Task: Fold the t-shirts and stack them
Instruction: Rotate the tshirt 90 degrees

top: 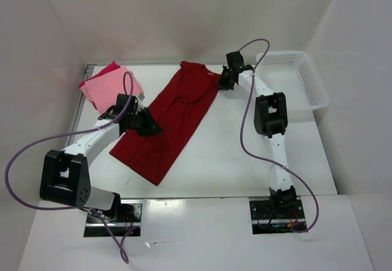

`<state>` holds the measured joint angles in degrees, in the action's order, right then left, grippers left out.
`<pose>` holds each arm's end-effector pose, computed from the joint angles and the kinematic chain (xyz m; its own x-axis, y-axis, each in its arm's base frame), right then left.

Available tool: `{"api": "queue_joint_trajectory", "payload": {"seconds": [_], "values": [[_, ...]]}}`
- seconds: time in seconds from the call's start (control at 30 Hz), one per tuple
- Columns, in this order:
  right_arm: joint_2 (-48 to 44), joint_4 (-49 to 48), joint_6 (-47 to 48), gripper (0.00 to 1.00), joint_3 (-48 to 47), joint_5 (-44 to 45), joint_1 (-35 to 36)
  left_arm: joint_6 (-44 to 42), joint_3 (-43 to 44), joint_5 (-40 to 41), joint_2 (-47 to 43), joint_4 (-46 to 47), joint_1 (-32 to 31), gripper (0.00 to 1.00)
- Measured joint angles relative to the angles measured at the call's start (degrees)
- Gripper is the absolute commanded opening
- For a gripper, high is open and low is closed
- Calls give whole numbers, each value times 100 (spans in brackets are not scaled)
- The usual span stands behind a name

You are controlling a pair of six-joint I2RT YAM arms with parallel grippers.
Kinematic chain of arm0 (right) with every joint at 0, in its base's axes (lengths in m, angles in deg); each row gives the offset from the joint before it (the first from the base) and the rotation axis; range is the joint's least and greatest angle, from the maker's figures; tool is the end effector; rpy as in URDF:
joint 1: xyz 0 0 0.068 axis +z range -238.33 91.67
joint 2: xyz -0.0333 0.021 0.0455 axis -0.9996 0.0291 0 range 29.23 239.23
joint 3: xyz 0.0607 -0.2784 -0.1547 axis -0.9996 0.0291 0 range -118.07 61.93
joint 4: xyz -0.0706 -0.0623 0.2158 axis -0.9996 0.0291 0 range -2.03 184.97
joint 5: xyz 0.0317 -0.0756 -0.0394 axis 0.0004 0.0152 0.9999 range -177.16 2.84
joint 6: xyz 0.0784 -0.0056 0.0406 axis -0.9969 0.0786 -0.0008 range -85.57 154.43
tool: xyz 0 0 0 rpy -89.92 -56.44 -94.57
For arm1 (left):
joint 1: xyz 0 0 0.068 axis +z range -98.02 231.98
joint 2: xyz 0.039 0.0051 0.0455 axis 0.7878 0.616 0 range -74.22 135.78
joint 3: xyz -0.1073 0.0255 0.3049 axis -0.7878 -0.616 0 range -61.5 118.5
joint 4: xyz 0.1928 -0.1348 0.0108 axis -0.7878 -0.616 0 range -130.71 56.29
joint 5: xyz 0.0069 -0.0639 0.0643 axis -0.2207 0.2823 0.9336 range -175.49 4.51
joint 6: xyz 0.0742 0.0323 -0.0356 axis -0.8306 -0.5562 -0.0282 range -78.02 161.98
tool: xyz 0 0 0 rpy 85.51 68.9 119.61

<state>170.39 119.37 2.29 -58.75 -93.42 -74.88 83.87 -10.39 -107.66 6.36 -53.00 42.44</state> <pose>0.5670 0.1445 0.1727 -0.8057 0.3511 -0.4771 0.1559 0.9027 0.4010 0.2746 -0.0762 0.2612 -0.8182 -0.4896 -0.3014 -0.1981 0.7322 -0.6516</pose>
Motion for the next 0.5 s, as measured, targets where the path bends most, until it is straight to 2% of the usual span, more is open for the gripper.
{"api": "queue_joint_trajectory", "payload": {"seconds": [0.03, 0.07, 0.1, 0.2, 0.37, 0.47, 0.5], "values": [[87, 105, 39, 17, -302, -26, 9, -7, 2, -2, 0, -9, -48, 31], [92, 186, 81, 31, -435, -26, 31, -13, 9, -2, 0, -13, -98, 36], [2, 254, 103, 38, -492, -17, 37, -13, 17, -4, 4, -20, -149, 38], [-754, 133, 221, 52, 205, 2, 68, 4, 94, -15, 33, -55, -260, 41], [-3058, -457, 7, 50, 3040, -262, 369, -2, 254, 70, 70, -90, -251, 43], [-3873, -1051, -334, 50, 4280, -551, 1150, -33, 280, 92, 98, -90, -111, 45], [-3985, -1325, -496, 57, 4658, -664, 1558, -72, 280, 109, 114, -98, -31, 46]]}}
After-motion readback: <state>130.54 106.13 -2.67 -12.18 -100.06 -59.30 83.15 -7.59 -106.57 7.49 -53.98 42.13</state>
